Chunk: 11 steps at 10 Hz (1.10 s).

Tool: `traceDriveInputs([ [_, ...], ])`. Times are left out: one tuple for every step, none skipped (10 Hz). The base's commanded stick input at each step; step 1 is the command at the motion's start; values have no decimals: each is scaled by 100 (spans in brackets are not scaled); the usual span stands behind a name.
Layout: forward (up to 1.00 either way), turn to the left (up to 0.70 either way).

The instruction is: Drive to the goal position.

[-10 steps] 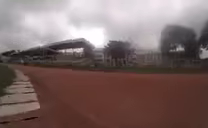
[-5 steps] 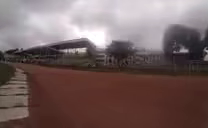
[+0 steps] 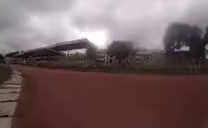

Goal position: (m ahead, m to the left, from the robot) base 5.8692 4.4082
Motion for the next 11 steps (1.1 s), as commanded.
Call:
traceDriveInputs([
  [70,0],
  [70,0],
  [70,0],
  [70,0],
  [70,0],
  [70,0],
  [70,0],
  [70,0],
  [70,0],
  [70,0],
  [70,0],
])
